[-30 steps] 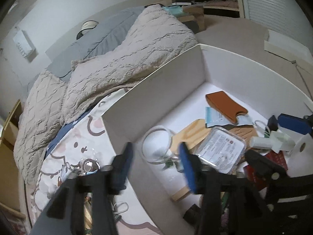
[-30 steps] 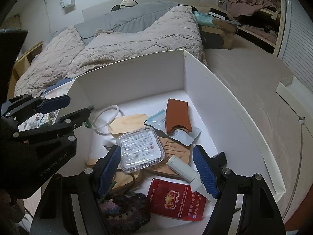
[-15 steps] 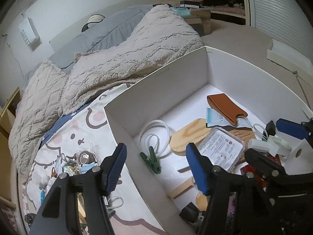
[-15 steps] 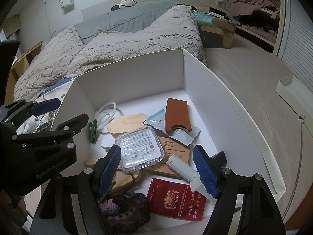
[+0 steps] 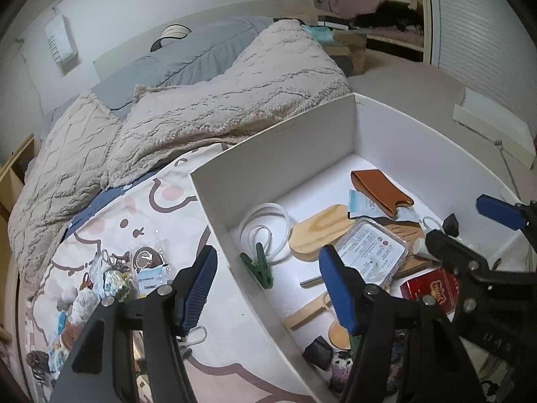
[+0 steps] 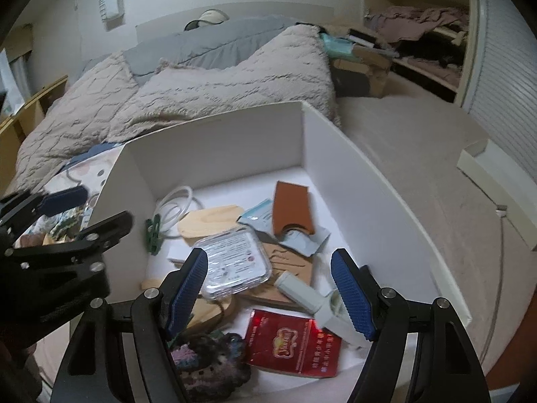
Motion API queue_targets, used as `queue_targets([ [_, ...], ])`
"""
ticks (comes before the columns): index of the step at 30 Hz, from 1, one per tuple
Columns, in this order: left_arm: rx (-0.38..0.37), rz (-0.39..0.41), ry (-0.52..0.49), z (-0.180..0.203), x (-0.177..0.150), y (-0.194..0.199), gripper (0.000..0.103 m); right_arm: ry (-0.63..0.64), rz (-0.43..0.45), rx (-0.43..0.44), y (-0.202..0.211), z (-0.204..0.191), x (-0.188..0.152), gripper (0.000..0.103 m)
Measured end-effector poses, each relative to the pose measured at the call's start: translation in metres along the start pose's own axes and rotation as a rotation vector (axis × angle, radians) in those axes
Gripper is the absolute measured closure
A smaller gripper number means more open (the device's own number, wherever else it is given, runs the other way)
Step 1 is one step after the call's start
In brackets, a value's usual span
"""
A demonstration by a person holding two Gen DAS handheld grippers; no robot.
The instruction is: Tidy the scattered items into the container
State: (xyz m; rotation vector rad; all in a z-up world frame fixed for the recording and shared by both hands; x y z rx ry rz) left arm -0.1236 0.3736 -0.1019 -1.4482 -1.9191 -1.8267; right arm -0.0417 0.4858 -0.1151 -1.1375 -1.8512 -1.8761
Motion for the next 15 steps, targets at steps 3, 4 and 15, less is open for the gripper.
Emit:
queue_targets([
  [3, -0.005, 0.023, 0.026, -0.006, -0.001, 0.006, 0.024, -0.008, 0.031, -0.036, 0.006, 0.008, 0.002, 0.010],
  [4, -0.013, 0.031, 0.031, -0.007, -0.001, 0.009, 0.022, -0.007, 0.039, -0.046, 0.007, 0.010, 0.002, 0.010],
  [15, -0.031, 0.073, 0.071, -0.019, -0.007, 0.023, 0.000, -0.015, 0.072, -0.097, 0.010, 0.015, 0.004, 0.000],
])
Point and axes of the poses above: each gripper's, at about its wrist camera, not at the fingertips, and y roughly against the way its jaws point, z to its right, x to its top, the point moved 9 cm from there along -y, roughly the way its jaws point, and after that the axes turned 7 degrees about x, right-handed, at the moved point
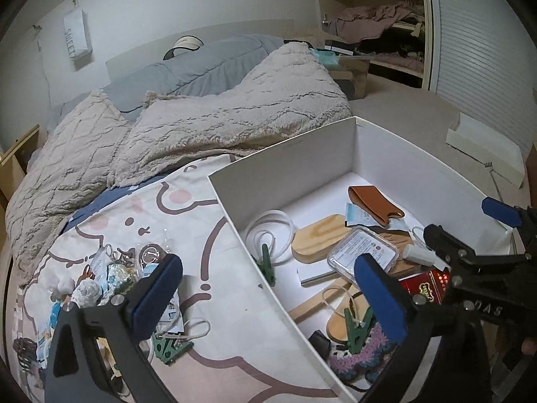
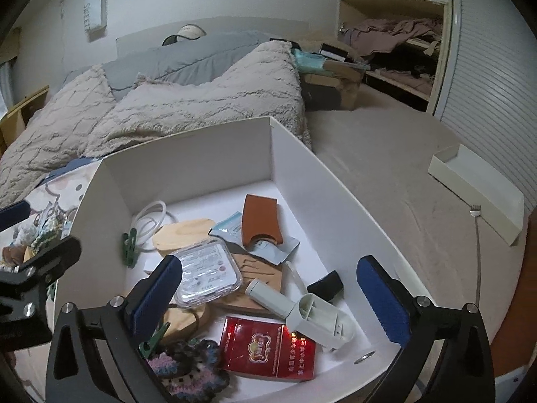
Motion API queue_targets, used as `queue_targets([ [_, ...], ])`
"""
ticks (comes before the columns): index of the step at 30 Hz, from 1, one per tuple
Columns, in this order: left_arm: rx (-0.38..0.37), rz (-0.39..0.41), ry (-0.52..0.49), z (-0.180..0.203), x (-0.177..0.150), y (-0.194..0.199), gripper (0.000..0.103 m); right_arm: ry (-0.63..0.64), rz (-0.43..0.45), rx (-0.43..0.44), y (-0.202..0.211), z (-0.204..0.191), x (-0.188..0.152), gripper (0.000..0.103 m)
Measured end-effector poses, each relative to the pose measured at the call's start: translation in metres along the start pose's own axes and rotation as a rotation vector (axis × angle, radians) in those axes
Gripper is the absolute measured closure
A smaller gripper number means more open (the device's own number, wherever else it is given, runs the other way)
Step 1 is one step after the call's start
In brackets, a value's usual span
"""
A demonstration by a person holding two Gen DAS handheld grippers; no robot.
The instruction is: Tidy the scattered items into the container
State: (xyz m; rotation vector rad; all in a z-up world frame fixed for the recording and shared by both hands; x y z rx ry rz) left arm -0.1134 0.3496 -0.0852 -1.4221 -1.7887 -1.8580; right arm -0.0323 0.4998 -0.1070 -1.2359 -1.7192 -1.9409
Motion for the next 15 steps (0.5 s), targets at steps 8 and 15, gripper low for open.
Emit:
queue_targets([
  [8, -0.003, 0.007, 0.057, -0.018, -0.005, 0.004, 0.000, -0.032, 0.019, -0.014, 0.001, 0.006, 0.002, 0.000],
  [15, 0.019, 0.018, 0.108, -0.045, -0.011, 0.007, 0.000, -0.051, 0.038, -0.015, 0.004, 0.007, 0.004, 0.000],
])
Point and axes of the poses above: each gripper's, at about its wrist camera, not at the fingertips, and y roughly against the way its jaws point, z to its right, x to its top, the point moved 9 cm from there along -y, roughly the way its jaws point, and after that the axes turned 7 degrees about x, right-handed, at the moved point
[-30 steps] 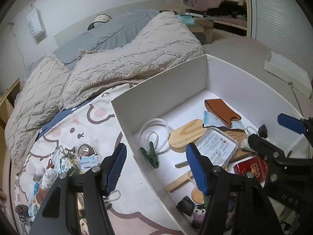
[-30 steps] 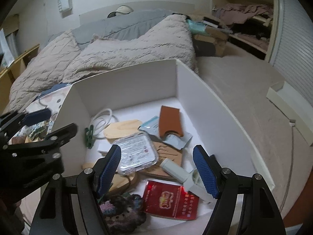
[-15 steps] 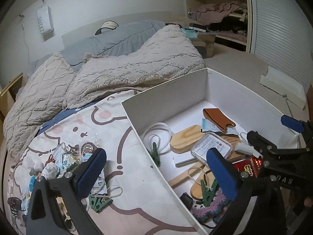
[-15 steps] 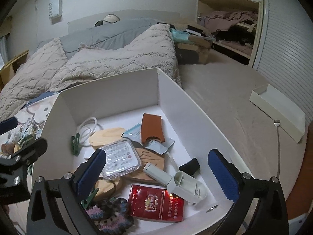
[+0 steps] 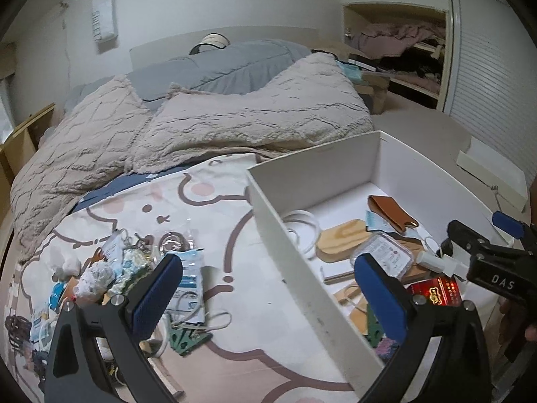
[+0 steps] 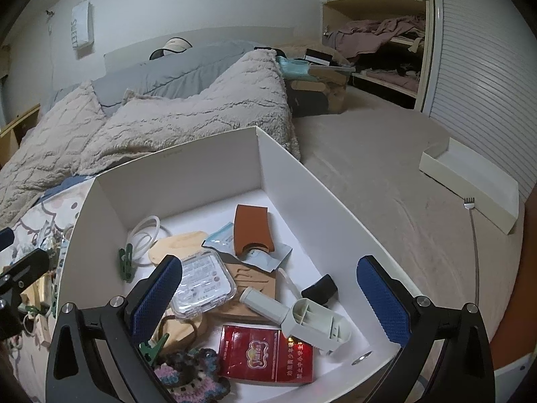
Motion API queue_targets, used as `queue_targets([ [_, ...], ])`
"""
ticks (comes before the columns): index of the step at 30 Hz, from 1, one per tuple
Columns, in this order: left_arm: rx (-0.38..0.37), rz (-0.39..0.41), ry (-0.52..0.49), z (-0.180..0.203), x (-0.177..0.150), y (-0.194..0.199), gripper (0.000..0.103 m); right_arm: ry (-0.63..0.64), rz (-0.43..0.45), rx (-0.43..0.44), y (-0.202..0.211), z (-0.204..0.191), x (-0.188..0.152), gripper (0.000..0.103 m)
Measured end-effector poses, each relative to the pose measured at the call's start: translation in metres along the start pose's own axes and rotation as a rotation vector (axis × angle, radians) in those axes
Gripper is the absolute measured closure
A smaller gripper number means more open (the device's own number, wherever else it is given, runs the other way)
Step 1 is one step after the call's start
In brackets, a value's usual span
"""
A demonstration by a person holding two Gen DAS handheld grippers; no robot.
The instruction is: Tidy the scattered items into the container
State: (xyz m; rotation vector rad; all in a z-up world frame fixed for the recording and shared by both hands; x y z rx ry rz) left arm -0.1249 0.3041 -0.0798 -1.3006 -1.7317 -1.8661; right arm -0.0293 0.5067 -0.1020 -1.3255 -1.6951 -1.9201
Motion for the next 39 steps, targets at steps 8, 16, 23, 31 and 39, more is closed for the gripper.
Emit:
queue_targets([
  [8, 0.045, 0.020, 0.042, -0.039, -0.006, 0.011, 0.000, 0.027, 0.003, 0.007, 0.000, -0.012, 0.000, 0.000],
  [16, 0.064, 0.050, 0.096, -0.071, -0.011, 0.030, 0.000, 0.059, 0.021, 0.014, 0.008, -0.027, 0.001, 0.000],
  [23, 0.073, 0.096, 0.135, -0.092, -0.014, 0.058, 0.000, 0.076, 0.074, 0.052, 0.032, -0.042, 0.009, 0.000],
  [31, 0.086, 0.134, 0.154, -0.104, -0.025, 0.089, 0.000, 0.124, 0.140, 0.061, 0.069, -0.058, 0.017, 0.000],
  [39, 0.080, 0.147, 0.161, -0.105, -0.038, 0.112, 0.000, 0.173, 0.166, 0.056, 0.096, -0.070, 0.008, 0.000],
])
Point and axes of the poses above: each gripper's, at about its wrist camera, not at the fingertips, and y roughly against the way its jaws point, z to its right, x to its top, the point moved 9 cm from there along -y, roughly the way its jaws point, and after that the axes turned 7 degrees about x, right-handed, at the moved point
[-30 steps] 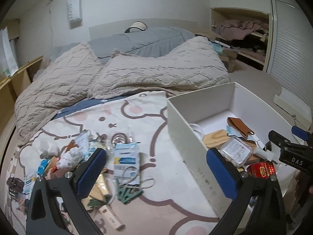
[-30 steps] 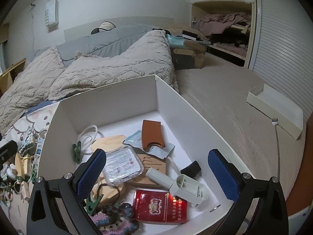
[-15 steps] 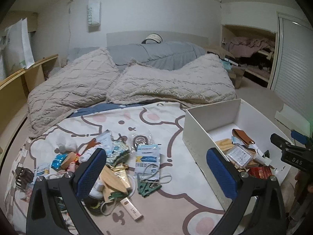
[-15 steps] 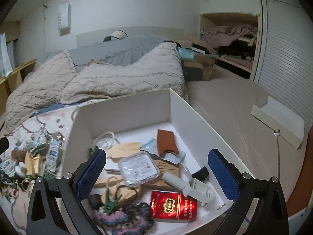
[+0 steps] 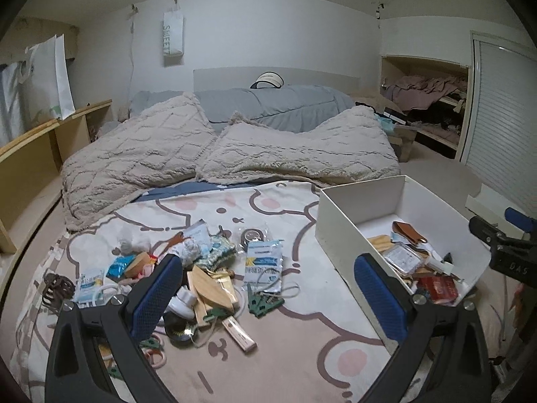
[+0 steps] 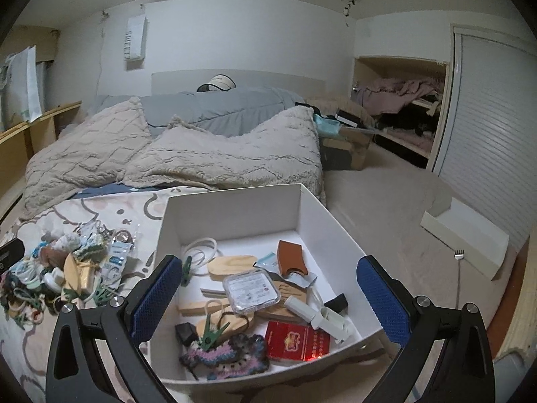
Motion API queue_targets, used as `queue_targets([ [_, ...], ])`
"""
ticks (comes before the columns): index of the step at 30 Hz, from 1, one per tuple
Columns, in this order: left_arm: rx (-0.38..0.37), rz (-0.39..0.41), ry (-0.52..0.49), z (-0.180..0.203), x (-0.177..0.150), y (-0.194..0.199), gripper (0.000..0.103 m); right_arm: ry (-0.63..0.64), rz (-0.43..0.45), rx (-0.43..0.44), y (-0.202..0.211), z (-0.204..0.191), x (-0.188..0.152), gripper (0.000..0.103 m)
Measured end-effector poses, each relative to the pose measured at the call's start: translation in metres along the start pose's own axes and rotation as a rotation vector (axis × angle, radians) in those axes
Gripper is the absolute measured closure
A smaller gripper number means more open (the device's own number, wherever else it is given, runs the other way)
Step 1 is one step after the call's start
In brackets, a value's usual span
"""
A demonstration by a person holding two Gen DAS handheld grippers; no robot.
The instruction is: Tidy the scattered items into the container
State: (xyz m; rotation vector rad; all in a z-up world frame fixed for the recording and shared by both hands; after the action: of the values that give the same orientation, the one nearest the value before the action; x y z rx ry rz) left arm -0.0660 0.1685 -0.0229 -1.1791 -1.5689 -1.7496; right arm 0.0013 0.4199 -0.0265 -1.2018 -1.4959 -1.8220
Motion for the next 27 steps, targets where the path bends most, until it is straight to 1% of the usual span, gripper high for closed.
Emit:
queue_targets([
  [4, 0.005, -0.008, 0.012, -0.003, -0.007, 0.010, 0.000, 0.016, 0.009, 0.003, 0.010, -0.005, -0.004, 0.000],
  [8, -0.011, -0.009, 0.036, -0.006, -0.012, 0.020, 0.000, 0.021, 0.010, 0.010, 0.019, -0.007, -0.010, 0.000],
  [12, 0.004, -0.005, 0.040, -0.009, -0.015, 0.027, 0.000, 0.024, 0.004, 0.009, 0.025, -0.006, -0.018, 0.000],
  [16, 0.003, -0.003, 0.051, -0.011, -0.020, 0.035, 0.000, 0.035, -0.003, 0.010, 0.032, -0.005, -0.029, 0.000],
  [27, 0.002, -0.005, 0.043, -0.005, -0.036, 0.048, 0.000, 0.023, -0.006, 0.021, 0.052, 0.002, -0.043, 0.000],
])
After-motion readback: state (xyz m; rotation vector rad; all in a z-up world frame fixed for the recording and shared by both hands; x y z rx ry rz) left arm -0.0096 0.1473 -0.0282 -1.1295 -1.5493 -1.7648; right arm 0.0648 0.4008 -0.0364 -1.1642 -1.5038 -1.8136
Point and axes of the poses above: each gripper's, at about its wrist camera, not at the fingertips, and y roughly against the way its jaws point, z to its right, x to its top, the point moved 9 cm from there along -y, roughly the way its jaws point, and after that the axes turned 7 degrees about x, right-handed, at the moved point
